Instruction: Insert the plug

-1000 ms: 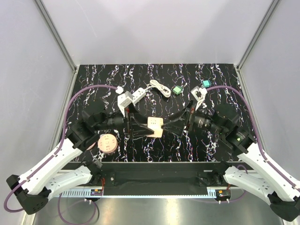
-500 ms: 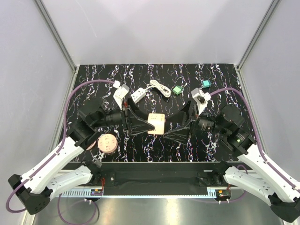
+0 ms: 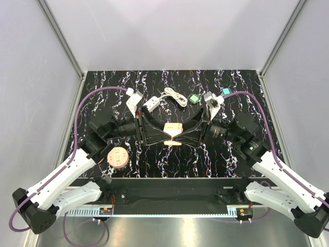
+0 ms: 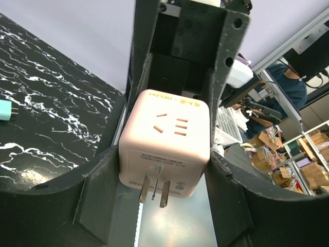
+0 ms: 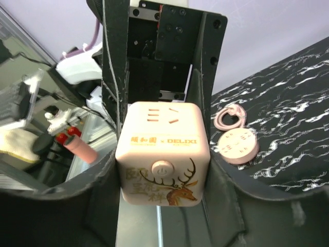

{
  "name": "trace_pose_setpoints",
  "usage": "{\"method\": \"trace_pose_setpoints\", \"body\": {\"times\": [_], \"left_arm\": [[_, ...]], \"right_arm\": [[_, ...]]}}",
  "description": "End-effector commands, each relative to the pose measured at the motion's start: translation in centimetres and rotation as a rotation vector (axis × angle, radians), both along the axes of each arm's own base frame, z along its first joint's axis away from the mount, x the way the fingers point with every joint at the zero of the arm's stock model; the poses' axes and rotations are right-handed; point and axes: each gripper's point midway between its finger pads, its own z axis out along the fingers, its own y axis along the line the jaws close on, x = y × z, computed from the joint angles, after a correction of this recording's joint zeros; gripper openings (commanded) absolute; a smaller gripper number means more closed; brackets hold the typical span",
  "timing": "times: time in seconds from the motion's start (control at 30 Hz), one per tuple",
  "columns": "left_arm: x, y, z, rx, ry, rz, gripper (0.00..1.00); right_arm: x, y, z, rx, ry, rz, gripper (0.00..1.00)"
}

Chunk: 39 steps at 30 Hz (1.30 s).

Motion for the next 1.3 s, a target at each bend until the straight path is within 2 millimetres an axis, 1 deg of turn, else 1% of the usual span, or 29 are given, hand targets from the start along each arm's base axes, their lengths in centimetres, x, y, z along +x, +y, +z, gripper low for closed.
{"method": "trace_pose_setpoints", "body": {"times": [0.0, 0.03, 0.17, 0.23, 0.27, 0.3, 0.4, 0.43, 0.5, 0.53, 0.57, 0.6, 0.63, 0.67, 0.7, 0.73, 0.8, 0.83, 0.87, 0.9, 0.93, 0.97, 1.0, 1.03, 1.1, 1.17, 1.2, 1.23, 1.27], "left_arm": [[-0.4, 0.3, 2.3, -0.075, -0.064, -0.011, 0.0], [-0.3, 0.3, 2.2, -0.076, -0.06, -0.005, 0.0], [0.0, 0.4, 2.3, -0.096, -0.055, 0.008, 0.0], [0.3, 0.4, 2.4, -0.106, -0.057, 0.017, 0.0], [0.3, 0.4, 2.3, -0.109, -0.052, 0.018, 0.0], [0.4, 0.5, 2.5, -0.117, -0.054, 0.019, 0.0], [0.6, 0.5, 2.5, -0.12, -0.047, 0.028, 0.0], [0.8, 0.5, 2.4, -0.119, -0.044, 0.037, 0.0], [1.0, 0.7, 2.3, -0.121, -0.032, 0.048, 0.0], [1.0, 0.7, 2.4, -0.127, -0.038, 0.047, 0.0], [1.1, 0.7, 2.2, -0.125, -0.03, 0.048, 0.0], [1.3, 0.8, 2.2, -0.128, -0.029, 0.054, 0.0], [1.4, 0.7, 2.1, -0.125, -0.021, 0.055, 0.0], [1.6, 0.7, 2.0, -0.12, -0.015, 0.063, 0.07], [1.9, 0.7, 1.6, -0.108, 0.002, 0.07, 0.28], [2.0, 0.6, 1.4, -0.102, 0.004, 0.072, 0.43], [2.4, 0.7, 0.6, -0.071, 0.011, 0.096, 0.64], [2.9, 1.0, 0.8, -0.064, 0.005, 0.13, 0.76], [3.7, 1.3, 0.5, -0.04, -0.014, 0.171, 0.78], [4.2, 1.7, -0.6, 0.012, 0.024, 0.204, 0.8], [4.9, 2.3, -0.4, 0.023, 0.018, 0.248, 0.82], [6.1, 3.2, -0.7, 0.045, 0.015, 0.299, 0.84], [6.6, 3.8, -1.4, 0.073, 0.041, 0.326, 0.84], [7.1, 4.4, -1.8, 0.086, 0.053, 0.351, 0.85], [8.9, 6.0, -3.0, 0.124, 0.086, 0.428, 0.86], [11.1, 7.8, -4.2, 0.171, 0.093, 0.539, 0.86], [12.2, 8.7, -6.3, 0.241, 0.159, 0.596, 0.85], [14.0, 10.2, -6.8, 0.277, 0.172, 0.707, 0.84], [15.4, 11.7, -8.2, 0.334, 0.205, 0.778, 0.78]], "right_arm": [[0.3, -0.2, 1.8, 0.064, -0.043, -0.027, 0.42], [0.3, -0.2, 1.7, 0.063, -0.037, -0.03, 0.41], [0.3, 0.2, 1.3, 0.057, 0.011, -0.011, 0.72], [0.2, 0.4, 1.0, 0.056, 0.033, 0.009, 0.7], [0.1, 0.5, 0.9, 0.057, 0.036, 0.014, 0.66], [0.2, 0.5, 1.0, 0.063, 0.038, 0.013, 0.58], [0.1, 0.3, 1.0, 0.07, 0.035, 0.003, 0.48], [0.1, 0.2, 1.0, 0.072, 0.033, 0.0, 0.48], [0.2, 0.2, 0.9, 0.069, 0.041, -0.006, 0.6], [0.2, 0.3, 0.7, 0.064, 0.045, 0.001, 0.64], [0.2, 0.3, 0.6, 0.062, 0.042, 0.002, 0.61], [0.1, 0.4, 0.6, 0.06, 0.043, 0.01, 0.52], [0.1, 0.5, 0.4, 0.058, 0.045, 0.016, 0.21], [0.0, 0.5, 0.5, 0.062, 0.036, 0.026, 0.01], [-0.2, 0.6, 0.7, 0.07, 0.026, 0.039, 0.0], [-0.2, 0.6, 0.7, 0.075, 0.026, 0.039, 0.0], [0.2, 0.4, 0.7, 0.077, 0.024, 0.008, 0.0], [0.4, 0.2, 0.9, 0.072, 0.017, -0.017, 0.0], [1.0, 0.1, 0.7, 0.051, -0.006, -0.048, 0.0], [1.9, 0.0, -0.5, 0.0, 0.03, -0.096, 0.0], [2.3, 0.0, -0.3, -0.016, 0.024, -0.118, 0.0], [2.8, -0.1, -0.6, -0.046, 0.002, -0.142, 0.0], [3.5, -0.2, -1.7, -0.093, 0.031, -0.174, 0.0], [4.0, 0.0, -1.6, -0.108, 0.03, -0.187, 0.0], [5.1, -0.3, -3.4, -0.194, 0.066, -0.238, 0.0], [6.3, 0.1, -4.0, -0.252, 0.064, -0.265, 0.0], [7.1, -0.2, -5.1, -0.308, 0.092, -0.297, 0.0], [8.1, 0.3, -5.3, -0.341, 0.1, -0.314, 0.0], [9.1, -0.2, -6.5, -0.404, 0.118, -0.365, 0.0]]}}
